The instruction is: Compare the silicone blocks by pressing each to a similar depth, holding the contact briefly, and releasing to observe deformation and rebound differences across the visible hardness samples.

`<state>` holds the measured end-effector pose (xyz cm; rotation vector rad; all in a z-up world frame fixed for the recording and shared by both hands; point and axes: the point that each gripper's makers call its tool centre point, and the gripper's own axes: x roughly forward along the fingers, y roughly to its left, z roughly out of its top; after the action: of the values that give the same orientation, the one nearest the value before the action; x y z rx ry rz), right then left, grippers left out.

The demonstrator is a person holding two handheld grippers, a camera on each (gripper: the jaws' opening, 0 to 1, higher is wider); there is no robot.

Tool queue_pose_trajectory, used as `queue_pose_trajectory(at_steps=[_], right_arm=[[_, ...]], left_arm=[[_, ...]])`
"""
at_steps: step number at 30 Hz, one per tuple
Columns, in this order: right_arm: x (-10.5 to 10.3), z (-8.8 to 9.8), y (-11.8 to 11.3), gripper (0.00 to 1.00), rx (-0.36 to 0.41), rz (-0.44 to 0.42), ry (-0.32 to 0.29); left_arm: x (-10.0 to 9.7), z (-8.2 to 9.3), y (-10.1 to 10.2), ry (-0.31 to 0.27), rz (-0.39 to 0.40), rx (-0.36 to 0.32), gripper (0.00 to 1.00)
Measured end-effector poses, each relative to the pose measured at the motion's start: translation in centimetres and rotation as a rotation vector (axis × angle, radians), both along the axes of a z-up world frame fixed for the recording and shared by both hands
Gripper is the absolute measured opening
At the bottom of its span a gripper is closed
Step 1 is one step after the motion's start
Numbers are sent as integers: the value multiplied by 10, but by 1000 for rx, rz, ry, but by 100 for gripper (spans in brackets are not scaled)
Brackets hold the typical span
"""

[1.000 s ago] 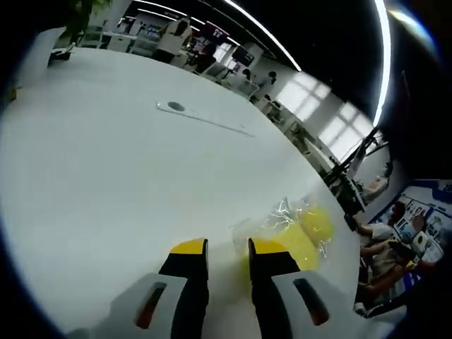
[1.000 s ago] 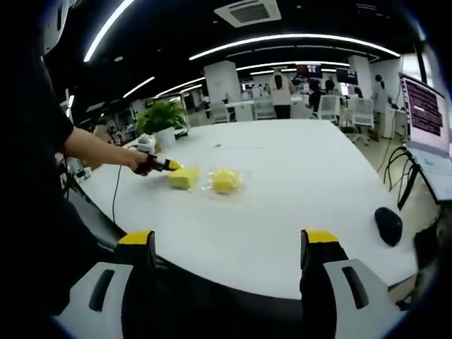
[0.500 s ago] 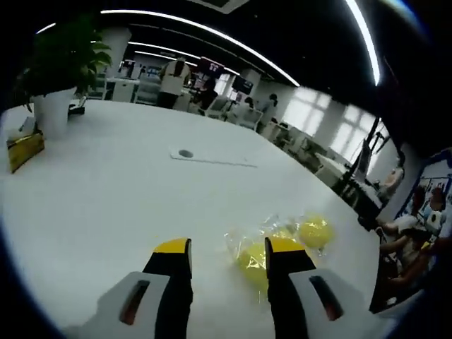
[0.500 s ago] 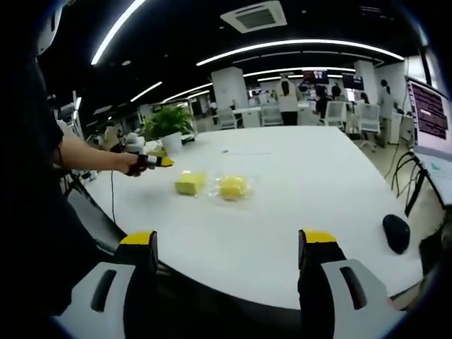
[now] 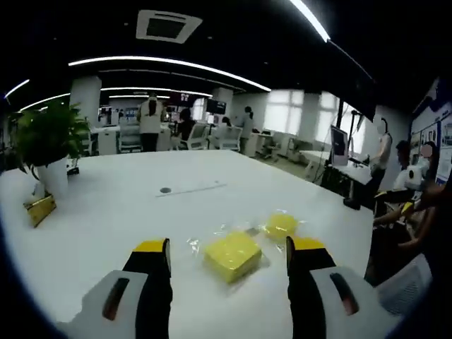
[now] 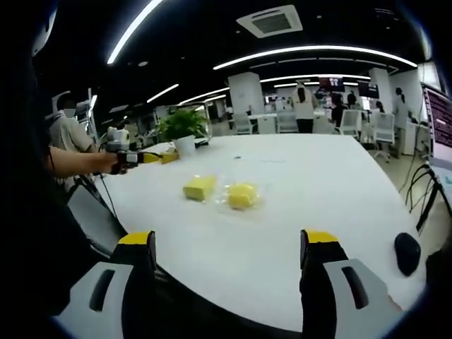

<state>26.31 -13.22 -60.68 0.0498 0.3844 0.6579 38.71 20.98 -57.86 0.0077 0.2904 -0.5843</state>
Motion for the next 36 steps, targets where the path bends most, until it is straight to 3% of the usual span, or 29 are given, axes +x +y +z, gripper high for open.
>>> queue_pose_trajectory(at_steps=[3, 8, 11, 15, 18, 22, 26, 36], right_arm=[[5, 0, 3, 79, 0, 23, -5], [12, 2, 11, 79, -5, 63, -20], [17, 6, 12, 76, -25, 83, -62], [19, 4, 14, 77, -44, 108, -62], [22, 3, 15, 78, -32, 104, -52], [24, 4, 16, 78, -37, 109, -58], [26, 6, 16, 79, -43, 104, -73], [19, 4, 9, 88, -18, 64, -81]], left_arm=[[-14, 4, -7, -32, -43, 66, 78], [-38, 7, -15, -34, -59, 58, 91], [-53, 8, -22, -63, -89, 100, 94], [-72, 4, -30, -55, -117, 113, 99], [-82, 2, -31, -49, -123, 104, 99], [-97, -6, -29, -52, -138, 158, 99], [-108, -13, -25, -37, -126, 139, 99], [-125, -14, -14, -32, -82, 118, 99]])
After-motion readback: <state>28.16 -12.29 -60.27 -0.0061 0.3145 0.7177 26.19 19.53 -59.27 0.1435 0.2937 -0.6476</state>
